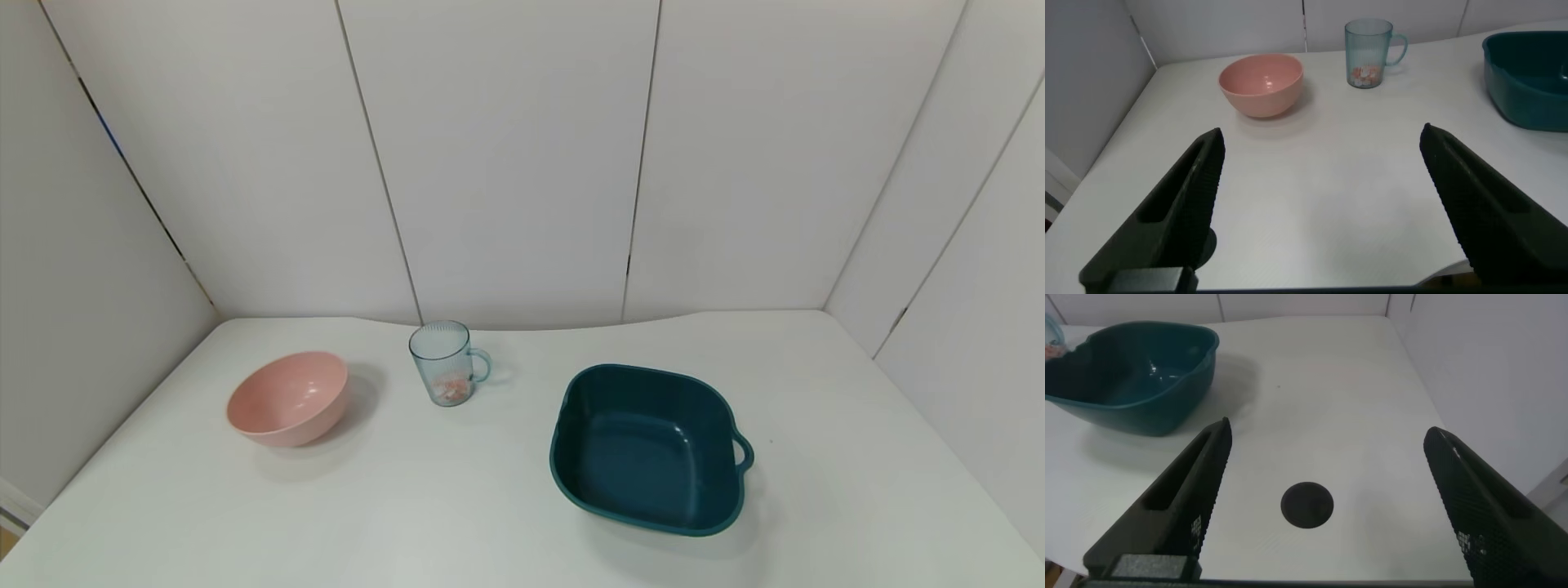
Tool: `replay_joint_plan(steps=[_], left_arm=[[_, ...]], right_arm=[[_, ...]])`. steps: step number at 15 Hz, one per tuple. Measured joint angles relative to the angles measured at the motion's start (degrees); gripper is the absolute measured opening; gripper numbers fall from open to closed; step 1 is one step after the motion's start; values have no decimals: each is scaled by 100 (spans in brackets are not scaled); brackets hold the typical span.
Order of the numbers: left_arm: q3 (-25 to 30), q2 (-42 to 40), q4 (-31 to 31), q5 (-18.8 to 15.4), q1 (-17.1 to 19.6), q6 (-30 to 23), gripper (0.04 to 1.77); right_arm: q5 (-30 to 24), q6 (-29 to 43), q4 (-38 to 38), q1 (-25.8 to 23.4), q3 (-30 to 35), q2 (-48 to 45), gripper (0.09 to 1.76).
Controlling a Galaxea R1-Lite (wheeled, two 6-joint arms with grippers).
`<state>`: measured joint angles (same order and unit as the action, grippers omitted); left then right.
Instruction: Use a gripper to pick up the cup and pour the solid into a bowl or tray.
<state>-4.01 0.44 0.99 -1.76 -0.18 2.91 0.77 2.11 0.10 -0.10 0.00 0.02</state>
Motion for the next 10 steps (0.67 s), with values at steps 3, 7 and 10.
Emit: replay_joint_plan(steps=[3,7,10], left_arm=[[-229,165,0,2,0,15,172],[-714,768,-35,0,-30,55,172],[-1153,1452,-74,5,-347,99,172]], right_arm=[[0,0,0,0,0,0,171],[-2,0,0,0,0,0,171],[2,0,0,0,0,0,171]])
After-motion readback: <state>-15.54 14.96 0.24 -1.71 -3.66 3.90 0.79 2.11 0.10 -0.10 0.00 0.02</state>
